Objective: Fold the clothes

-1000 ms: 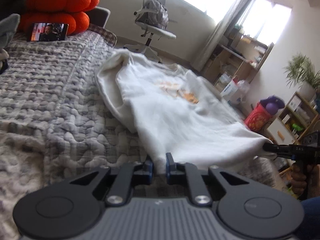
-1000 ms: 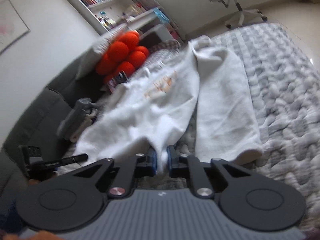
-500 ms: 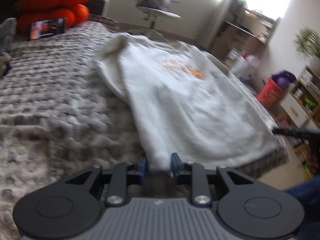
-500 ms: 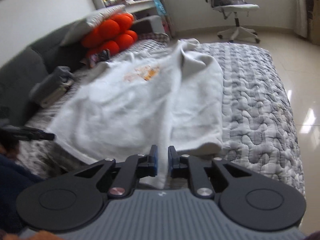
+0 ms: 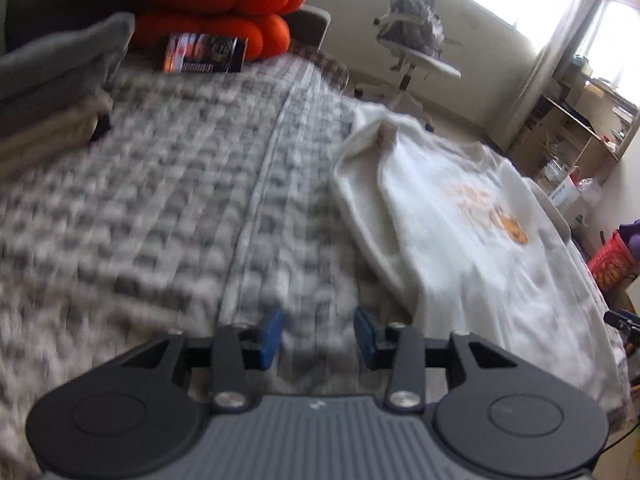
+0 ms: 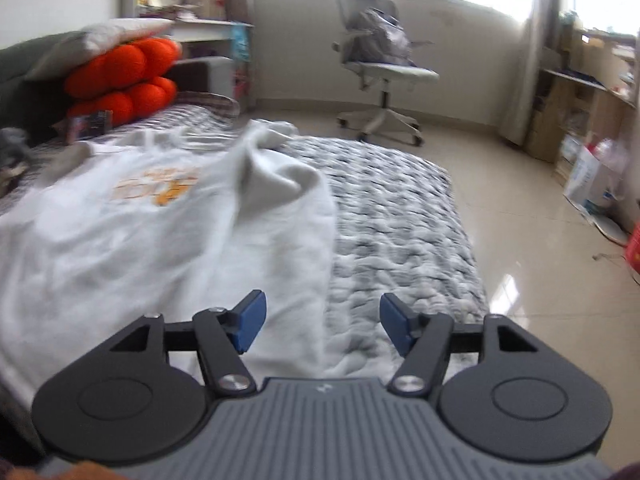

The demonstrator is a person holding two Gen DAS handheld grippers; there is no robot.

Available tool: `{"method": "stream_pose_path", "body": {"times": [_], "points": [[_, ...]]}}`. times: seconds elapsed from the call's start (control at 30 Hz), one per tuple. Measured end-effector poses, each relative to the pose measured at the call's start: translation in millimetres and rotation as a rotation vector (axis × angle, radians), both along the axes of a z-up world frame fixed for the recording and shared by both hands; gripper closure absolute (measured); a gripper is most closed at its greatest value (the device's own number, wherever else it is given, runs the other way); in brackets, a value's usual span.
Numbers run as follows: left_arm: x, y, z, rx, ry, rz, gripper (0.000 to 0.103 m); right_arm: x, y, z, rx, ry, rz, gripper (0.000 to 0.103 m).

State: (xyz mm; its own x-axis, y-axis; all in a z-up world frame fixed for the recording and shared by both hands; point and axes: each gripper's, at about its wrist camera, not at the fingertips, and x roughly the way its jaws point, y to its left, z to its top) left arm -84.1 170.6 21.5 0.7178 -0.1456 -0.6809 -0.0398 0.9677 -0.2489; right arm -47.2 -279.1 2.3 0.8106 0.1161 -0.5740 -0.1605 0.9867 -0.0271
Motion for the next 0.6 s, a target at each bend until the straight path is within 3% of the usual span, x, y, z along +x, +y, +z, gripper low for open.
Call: {"method": "stream_pose_path", "body": {"times": [0.07, 0.13, 0.2, 0.23, 0.33, 0.43, 0.6], "points": [[10, -8, 3, 0.046, -0.026, 0.006, 0.055, 7, 8, -4, -0.010, 0.013, 0.027, 0.038], [20, -16, 3, 0.088, -0.042, 0.018, 0.052, 14, 16, -8, -0.020, 0.025, 0.053, 0.067], [31, -26, 1, 0.128, -0.052, 0.028, 0.052, 19, 22, -9, -0.044, 0.029, 0.065, 0.077], [36, -30, 0, 0.140, -0.051, 0.028, 0.051, 21, 24, -8, -0.069, 0.023, 0.058, 0.089], [48, -39, 1, 0.172, -0.068, 0.031, 0.051, 28, 27, 0, -0.124, 0.003, 0.035, 0.101], [58, -42, 3, 0.184, -0.072, 0.039, 0.050, 31, 25, 10, -0.214, -0.043, 0.012, 0.103], [60, -36, 7, 0.170, -0.083, 0.048, 0.044, 34, 11, 28, -0.275, -0.100, -0.029, 0.103]]}}
